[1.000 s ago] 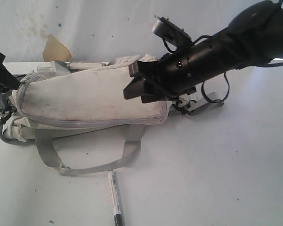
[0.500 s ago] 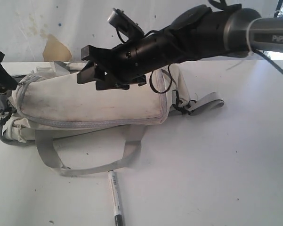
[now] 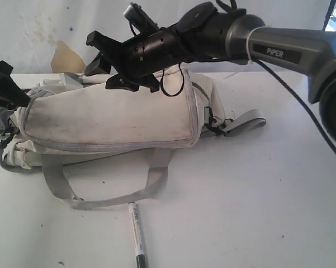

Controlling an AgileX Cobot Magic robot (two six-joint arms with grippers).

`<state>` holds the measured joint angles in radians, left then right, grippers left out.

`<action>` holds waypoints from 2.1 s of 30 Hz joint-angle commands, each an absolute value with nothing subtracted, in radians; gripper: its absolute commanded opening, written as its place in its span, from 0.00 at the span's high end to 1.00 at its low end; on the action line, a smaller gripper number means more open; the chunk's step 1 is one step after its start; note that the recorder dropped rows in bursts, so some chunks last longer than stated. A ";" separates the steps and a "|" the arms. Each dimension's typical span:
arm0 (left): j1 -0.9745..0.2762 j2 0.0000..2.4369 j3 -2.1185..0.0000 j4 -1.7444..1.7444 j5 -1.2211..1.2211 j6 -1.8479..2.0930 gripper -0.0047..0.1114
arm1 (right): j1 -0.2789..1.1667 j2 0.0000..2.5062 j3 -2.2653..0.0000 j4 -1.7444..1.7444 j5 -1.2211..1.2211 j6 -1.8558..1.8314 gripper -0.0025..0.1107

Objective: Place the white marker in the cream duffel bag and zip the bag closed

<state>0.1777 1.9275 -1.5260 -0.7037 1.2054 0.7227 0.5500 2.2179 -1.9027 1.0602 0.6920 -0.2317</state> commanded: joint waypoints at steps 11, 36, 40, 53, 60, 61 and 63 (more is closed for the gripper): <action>0.097 1.908 -1.525 -0.594 1.221 0.789 0.96 | 0.578 2.374 -2.034 1.146 0.657 -0.209 0.43; 0.097 1.855 -1.476 -0.538 1.221 0.508 0.96 | 0.587 2.499 -2.122 1.155 0.663 -0.312 0.54; 0.097 1.851 -1.413 -0.560 1.221 0.517 0.96 | 0.587 2.519 -2.133 1.177 0.663 -0.312 0.54; 0.097 1.838 -1.302 -0.606 1.221 0.534 0.96 | 0.589 2.521 -2.133 1.197 0.610 -0.315 0.54; 0.097 1.807 -1.299 -0.674 1.221 0.499 0.96 | 0.589 2.523 -2.133 1.195 0.613 -0.315 0.54; 0.097 1.792 -1.290 -0.672 1.221 0.499 0.96 | 0.589 2.526 -2.133 1.194 0.618 -0.315 0.54; 0.097 1.763 -1.268 -0.649 1.221 0.499 0.96 | 0.589 2.526 -2.133 1.194 0.618 -0.315 0.54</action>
